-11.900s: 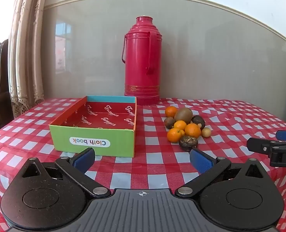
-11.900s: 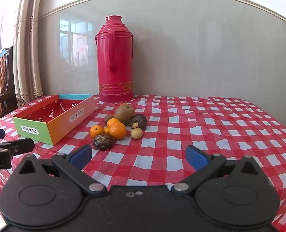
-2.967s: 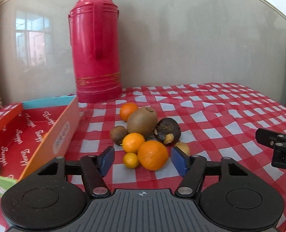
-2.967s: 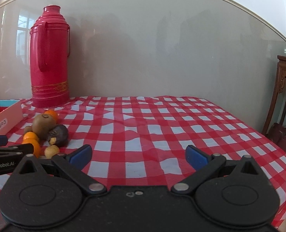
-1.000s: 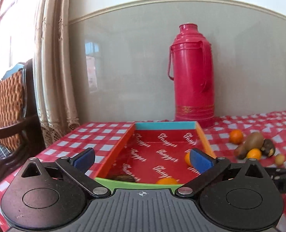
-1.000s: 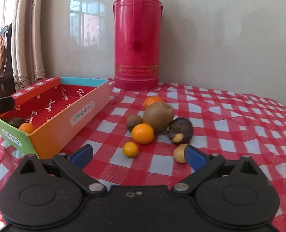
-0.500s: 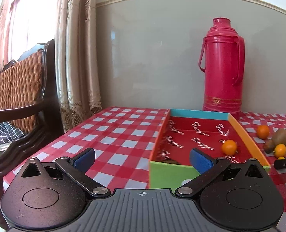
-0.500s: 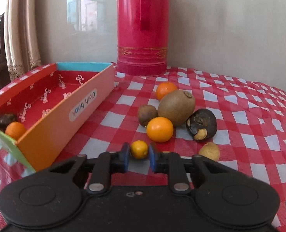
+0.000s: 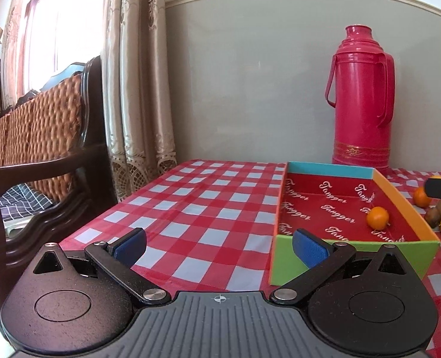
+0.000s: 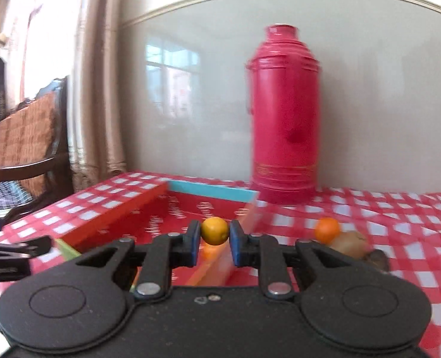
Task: Organize fruits
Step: 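Move the kumquat with the right gripper into the box and release, then reach the left gripper to the small tan round fruit and grasp it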
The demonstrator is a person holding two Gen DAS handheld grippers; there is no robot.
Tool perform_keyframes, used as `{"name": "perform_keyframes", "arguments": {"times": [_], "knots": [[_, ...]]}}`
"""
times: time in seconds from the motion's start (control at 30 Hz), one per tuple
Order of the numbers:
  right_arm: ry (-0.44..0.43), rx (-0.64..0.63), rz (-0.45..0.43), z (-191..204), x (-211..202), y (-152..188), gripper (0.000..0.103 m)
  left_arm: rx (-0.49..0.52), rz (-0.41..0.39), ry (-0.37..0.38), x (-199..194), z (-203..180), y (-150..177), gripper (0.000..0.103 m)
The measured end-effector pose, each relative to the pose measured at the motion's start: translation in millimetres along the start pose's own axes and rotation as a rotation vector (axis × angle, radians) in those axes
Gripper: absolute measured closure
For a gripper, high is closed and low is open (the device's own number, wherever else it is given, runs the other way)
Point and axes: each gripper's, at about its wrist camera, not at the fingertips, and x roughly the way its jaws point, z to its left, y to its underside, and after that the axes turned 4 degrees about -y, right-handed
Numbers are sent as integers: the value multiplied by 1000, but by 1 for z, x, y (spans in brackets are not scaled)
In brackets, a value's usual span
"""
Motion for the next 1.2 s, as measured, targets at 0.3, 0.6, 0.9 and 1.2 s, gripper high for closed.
{"name": "perform_keyframes", "arguments": {"times": [0.3, 0.6, 0.9, 1.2], "knots": [[37, -3, -89, 11, -3, 5, 6, -27, -26, 7, -6, -6, -2, 0], [162, 154, -81, -54, -29, 4, 6, -85, -128, 5, -24, -32, -10, 0], [347, 157, 4, -104, -49, 15, 6, -45, -132, 186, -44, -93, -26, 0], [570, 258, 57, -173, -85, 30, 6, 41, -44, 351, -51, -178, -23, 0]]}}
